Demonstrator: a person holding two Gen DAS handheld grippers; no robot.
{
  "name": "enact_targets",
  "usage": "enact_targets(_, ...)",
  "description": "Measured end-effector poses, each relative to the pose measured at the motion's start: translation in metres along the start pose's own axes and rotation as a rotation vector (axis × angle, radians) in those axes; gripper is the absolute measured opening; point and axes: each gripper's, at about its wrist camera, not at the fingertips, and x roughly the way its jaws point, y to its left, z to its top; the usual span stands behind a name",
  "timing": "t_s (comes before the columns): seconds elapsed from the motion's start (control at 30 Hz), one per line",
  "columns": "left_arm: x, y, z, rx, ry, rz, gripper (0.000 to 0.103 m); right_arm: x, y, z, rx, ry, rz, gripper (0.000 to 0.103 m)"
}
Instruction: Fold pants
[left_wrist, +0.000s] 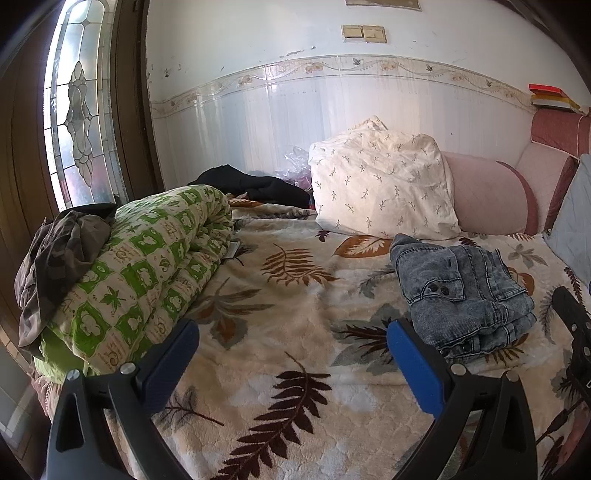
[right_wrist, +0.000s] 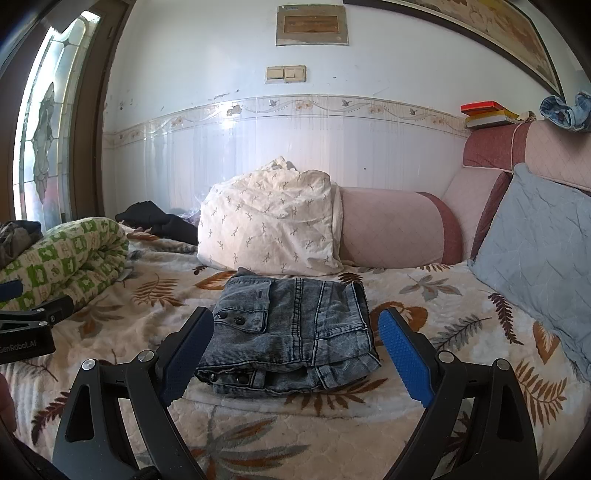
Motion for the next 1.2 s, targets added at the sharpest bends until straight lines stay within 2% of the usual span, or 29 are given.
enact_targets(1.2,-0.0072,0.0073,-0.0043,0.001,0.001,-0.005,0.103,-0.0057,0.0052,-0.0026,-0.013,0.008,0.0,0.091)
